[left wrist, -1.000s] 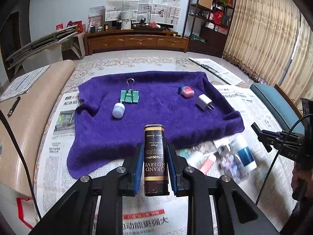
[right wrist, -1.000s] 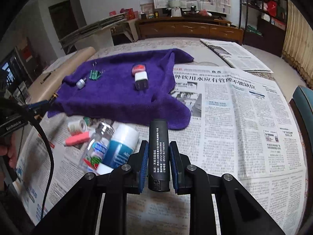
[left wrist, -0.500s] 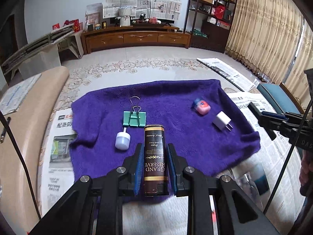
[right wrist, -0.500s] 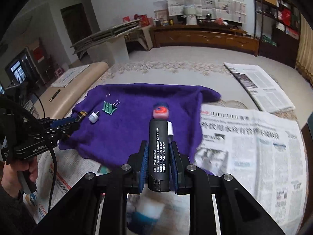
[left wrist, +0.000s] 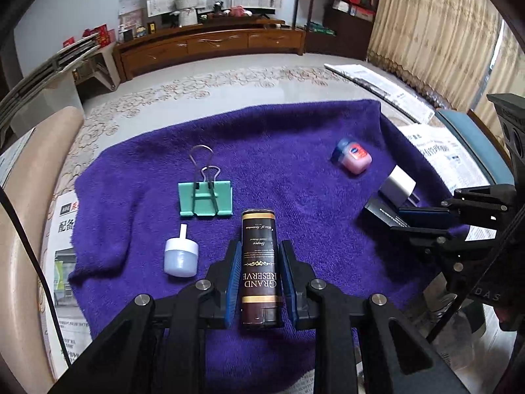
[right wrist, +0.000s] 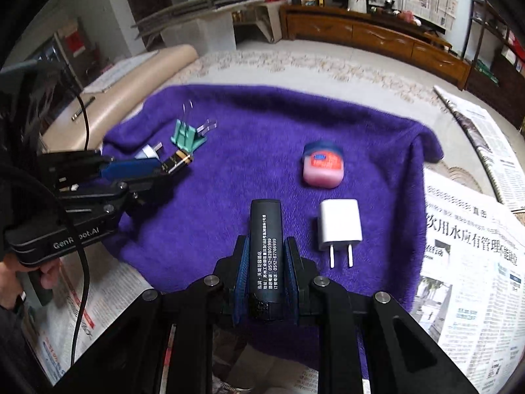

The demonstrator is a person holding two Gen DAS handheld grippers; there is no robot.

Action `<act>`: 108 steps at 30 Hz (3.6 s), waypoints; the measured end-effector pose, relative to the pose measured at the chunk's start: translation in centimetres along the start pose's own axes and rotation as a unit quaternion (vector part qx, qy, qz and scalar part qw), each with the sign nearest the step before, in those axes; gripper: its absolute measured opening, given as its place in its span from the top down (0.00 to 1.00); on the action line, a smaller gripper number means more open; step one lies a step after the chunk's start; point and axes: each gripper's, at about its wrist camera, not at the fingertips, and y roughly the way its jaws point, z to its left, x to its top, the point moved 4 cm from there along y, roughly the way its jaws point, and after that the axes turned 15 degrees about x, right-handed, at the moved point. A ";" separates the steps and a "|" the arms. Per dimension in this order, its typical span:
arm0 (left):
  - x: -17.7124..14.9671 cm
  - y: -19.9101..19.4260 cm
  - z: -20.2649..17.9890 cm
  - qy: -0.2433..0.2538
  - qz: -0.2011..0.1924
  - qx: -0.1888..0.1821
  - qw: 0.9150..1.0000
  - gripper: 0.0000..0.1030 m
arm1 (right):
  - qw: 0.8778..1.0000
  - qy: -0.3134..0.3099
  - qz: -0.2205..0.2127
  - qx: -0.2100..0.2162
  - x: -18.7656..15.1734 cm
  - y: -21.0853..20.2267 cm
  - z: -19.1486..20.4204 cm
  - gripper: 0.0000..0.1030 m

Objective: Organize rigid objects
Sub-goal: 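Carry the black tube and black stick over the purple towel, then lower the tube and stick onto the towel and open both tools, then move the left tool to the white tape roll and grasp it, then grasp the white-and-blue ADN bottle with the right tool while the left holds the roll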

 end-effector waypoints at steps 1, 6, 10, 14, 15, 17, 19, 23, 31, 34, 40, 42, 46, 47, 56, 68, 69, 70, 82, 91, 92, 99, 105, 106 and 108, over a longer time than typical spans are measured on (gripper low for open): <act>-0.1 0.2 0.0 0.003 0.003 -0.002 1.000 0.78 | 1.000 -0.001 0.002 -0.002 -0.1 0.2 -0.1 0.79; -0.4 0.9 -0.5 0.025 0.009 0.002 1.000 0.78 | 1.000 -0.007 0.010 -0.007 -0.4 0.8 -0.4 0.79; -0.5 0.6 -0.8 0.040 0.008 0.006 0.999 0.77 | 1.000 -0.022 0.017 -0.011 -0.5 0.8 -0.1 0.79; -0.7 0.4 -0.9 0.048 0.009 0.008 0.999 0.77 | 0.999 -0.040 0.025 -0.010 -0.5 1.0 0.2 0.79; -0.8 0.3 -0.9 0.051 0.008 0.011 0.999 0.76 | 0.999 -0.042 0.026 -0.008 -0.5 1.1 0.3 0.79; -0.8 0.2 -1.0 0.056 0.012 0.014 0.998 0.74 | 0.999 -0.039 0.028 -0.003 -0.6 0.9 0.0 0.78; -0.8 0.3 -1.0 0.059 0.015 0.024 0.998 0.67 | 0.999 -0.037 0.031 0.003 -0.6 0.8 0.0 0.77; -0.8 0.1 -0.7 0.053 0.025 0.009 0.998 0.46 | 0.999 -0.028 0.033 0.005 -0.7 0.4 -0.6 0.55; -1.7 -5.1 -0.6 0.026 -0.028 -0.002 0.999 0.22 | 0.999 -0.031 -0.010 0.013 -1.7 -3.8 1.2 0.36; -2.9 -7.2 -1.0 0.020 -0.041 -0.005 0.999 0.13 | 0.999 -0.022 -0.035 0.010 -2.6 -6.1 1.9 0.18; -6.0 -9.0 -2.2 -0.013 -0.030 -0.024 0.999 0.00 | 0.998 0.020 -0.064 -0.014 -5.6 -9.8 2.1 0.00; -6.9 -9.0 -2.5 -0.027 -0.024 -0.028 0.999 0.00 | 0.997 0.039 -0.067 -0.031 -7.4 -10.7 1.6 0.00; -8.8 -8.3 -3.2 -0.056 -0.001 -0.041 0.998 0.00 | 0.994 0.067 -0.082 -0.038 -10.6 -12.0 0.9 0.00; -9.1 -8.1 -3.4 -0.062 0.004 -0.037 0.997 0.00 | 0.993 0.074 -0.088 -0.037 -11.1 -12.1 0.6 0.00; -9.0 -6.5 -5.9 -0.096 0.010 0.013 0.995 0.00 | 0.988 0.104 -0.104 -0.046 -14.0 -11.9 -1.9 0.00; -8.4 -5.3 -6.2 -0.137 0.016 0.058 0.989 0.28 | 0.987 0.117 -0.108 -0.026 -14.8 -12.3 -2.8 0.00; -8.4 -5.2 -6.4 -0.136 0.016 0.061 0.989 0.35 | 0.987 0.118 -0.108 -0.026 -14.8 -12.3 -2.8 0.00; -8.5 -5.4 -6.6 -0.131 0.012 0.064 0.989 0.38 | 0.987 0.119 -0.107 -0.026 -14.9 -12.3 -2.9 0.00; -9.2 -5.4 -4.7 -0.134 0.005 0.075 0.988 0.39 | 0.987 0.121 -0.103 -0.021 -15.0 -12.2 -2.6 0.00; -9.3 -5.6 -4.6 -0.116 -0.012 0.068 0.991 0.70 | 0.988 0.119 -0.095 -0.019 -15.0 -11.6 -2.2 0.00; -9.3 -5.6 -4.4 -0.112 -0.012 0.065 0.991 0.70 | 0.988 0.118 -0.094 -0.019 -15.0 -11.5 -2.2 0.00; -9.9 -5.8 -2.9 -0.102 -0.012 0.062 0.993 0.71 | 0.990 0.108 -0.089 -0.020 -14.7 -10.7 -1.5 0.00; -10.4 -5.9 -1.9 -0.082 -0.005 0.067 0.994 0.71 | 0.992 0.093 -0.083 -0.035 -13.7 -9.0 -0.7 0.00; -10.5 -6.0 -1.8 -0.080 -0.006 0.068 0.995 0.71 | 0.992 0.087 -0.079 -0.041 -13.6 -8.6 -0.5 0.00; -10.8 -6.0 -1.5 -0.083 -0.008 0.065 0.994 0.71 | 0.992 0.081 -0.076 -0.055 -13.3 -8.0 -0.4 0.00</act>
